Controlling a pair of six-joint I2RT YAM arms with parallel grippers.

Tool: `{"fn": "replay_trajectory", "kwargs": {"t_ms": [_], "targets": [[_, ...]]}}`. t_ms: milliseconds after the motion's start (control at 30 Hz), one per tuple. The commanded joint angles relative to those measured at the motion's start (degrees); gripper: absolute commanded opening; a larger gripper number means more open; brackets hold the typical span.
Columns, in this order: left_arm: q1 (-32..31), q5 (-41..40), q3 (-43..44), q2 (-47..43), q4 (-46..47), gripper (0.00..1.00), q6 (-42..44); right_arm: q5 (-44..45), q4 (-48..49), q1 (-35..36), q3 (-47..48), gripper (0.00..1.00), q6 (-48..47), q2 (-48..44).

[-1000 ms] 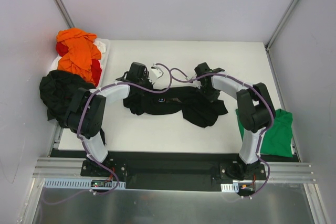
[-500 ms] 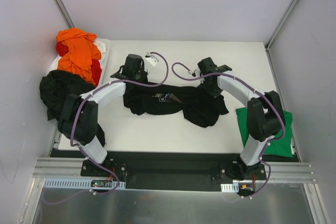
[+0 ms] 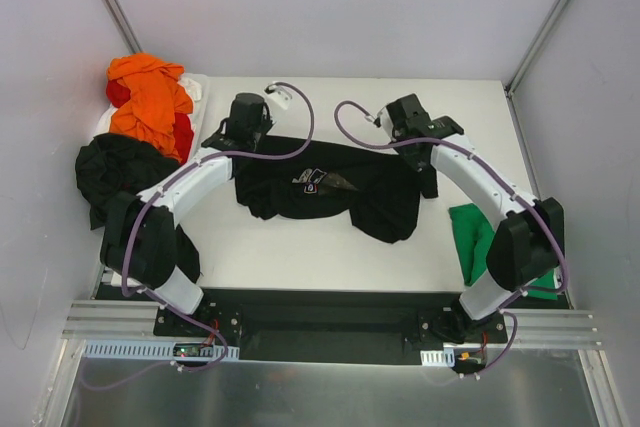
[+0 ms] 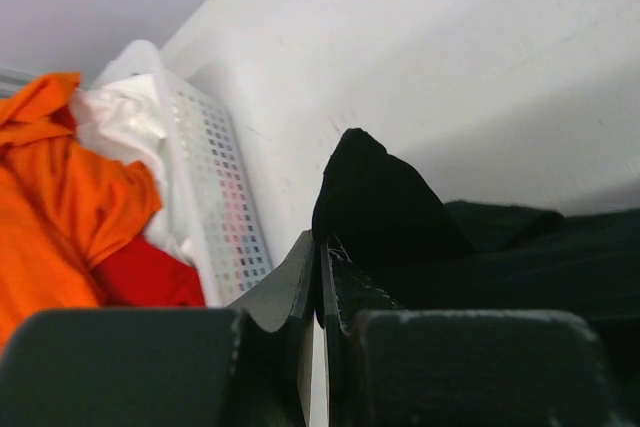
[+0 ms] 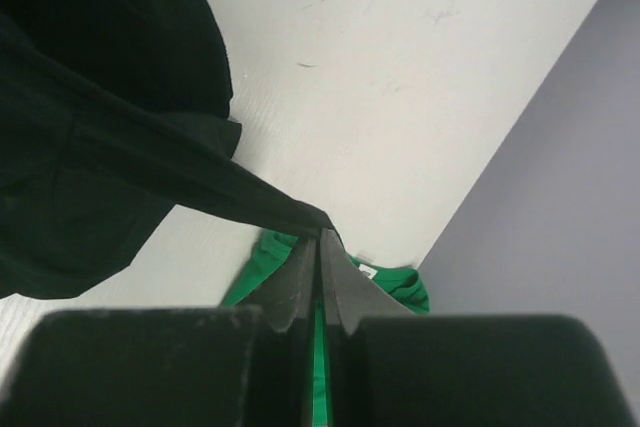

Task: Fold and stack the t-shirts
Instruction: Flatten out the tshirt

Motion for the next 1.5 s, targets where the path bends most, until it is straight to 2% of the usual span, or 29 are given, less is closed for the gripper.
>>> {"fn": "replay_trajectory", "kwargs": {"t_ms": [0, 367, 733, 967, 1133, 1333, 1467], "targets": [[0.6, -10.9, 4.8, -3.6, 3.4, 0.0, 3.4, 7.6, -4.7, -0.2, 5.9, 0.01, -1.9, -4.4], [0.6, -14.0, 11.2, -5.7, 5.2, 0.0, 6.1, 13.7, -2.8, 0.8, 12.6, 0.01, -5.9, -9.0], [0.6, -13.7, 12.6, -16.3, 7.2, 0.0, 8.2, 20.5, 11.9, 1.6, 13.6, 0.01, -17.5, -16.6], [0.4, -14.0, 15.2, -15.6, 9.5, 0.0, 10.0, 24.2, 19.3, 1.9, 15.5, 0.01, -25.6, -15.1], [0.5, -15.0, 15.2, -15.0, 16.8, 0.0, 12.5, 25.0, 24.6, 1.9, 16.8, 0.01, -28.4, -15.0], [0.4, -15.4, 17.7, -17.1, 16.6, 0.0, 13.3, 28.6, 29.4, 2.0, 19.9, 0.01, -35.9, -15.5], [0.4, -16.9, 18.7, -19.8, 16.2, 0.0, 14.2, 29.3, 34.2, 2.0, 18.6, 0.01, -39.2, -18.7]]}}
